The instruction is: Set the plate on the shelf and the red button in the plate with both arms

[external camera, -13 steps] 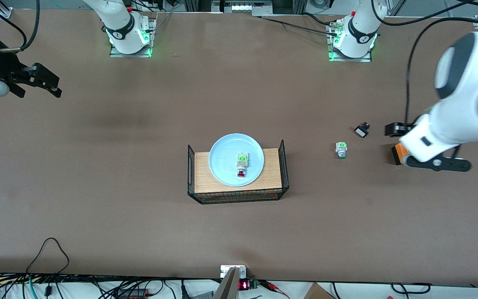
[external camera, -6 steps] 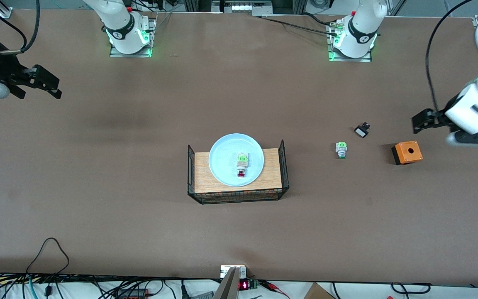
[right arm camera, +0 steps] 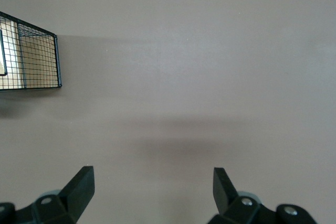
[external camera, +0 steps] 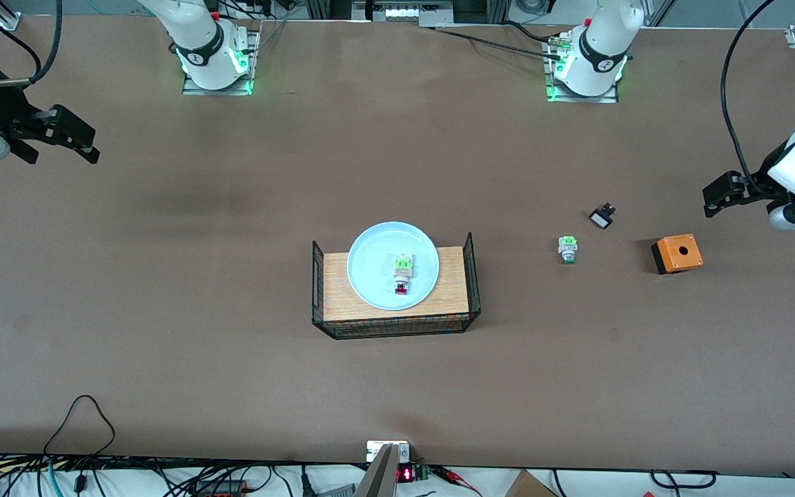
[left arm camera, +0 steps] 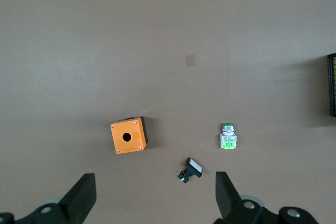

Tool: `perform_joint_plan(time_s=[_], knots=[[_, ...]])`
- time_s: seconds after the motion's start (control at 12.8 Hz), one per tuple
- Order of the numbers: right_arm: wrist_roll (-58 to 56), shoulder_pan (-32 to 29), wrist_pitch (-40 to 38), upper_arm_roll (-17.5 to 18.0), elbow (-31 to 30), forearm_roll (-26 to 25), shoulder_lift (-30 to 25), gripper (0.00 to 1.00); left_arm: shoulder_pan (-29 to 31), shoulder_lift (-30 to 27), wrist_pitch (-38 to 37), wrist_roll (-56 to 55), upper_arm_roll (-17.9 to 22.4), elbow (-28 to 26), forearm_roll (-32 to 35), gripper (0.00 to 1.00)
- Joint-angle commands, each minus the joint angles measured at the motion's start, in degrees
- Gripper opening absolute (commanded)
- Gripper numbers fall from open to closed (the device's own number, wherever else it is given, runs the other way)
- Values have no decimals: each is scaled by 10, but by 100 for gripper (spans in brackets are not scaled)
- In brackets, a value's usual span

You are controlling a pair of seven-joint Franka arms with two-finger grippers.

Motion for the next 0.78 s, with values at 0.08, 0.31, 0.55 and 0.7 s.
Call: perform_joint_plan(time_s=[0.08, 0.31, 0.55, 0.7], knots=[[-6, 2, -10, -1, 16, -1, 9, 100, -26, -21, -9, 2, 22, -13, -6, 100], [-6, 1, -10, -1, 16, -2, 10, 100, -25, -21, -15, 4, 22, -13, -6, 100], [-5, 2, -10, -1, 16, -2, 12, 100, -25, -21, -16, 4, 22, -13, -6, 100], [-6, 2, -11, -1, 16, -2, 13, 100, -25, -21, -22, 5, 22, -13, -6, 100]])
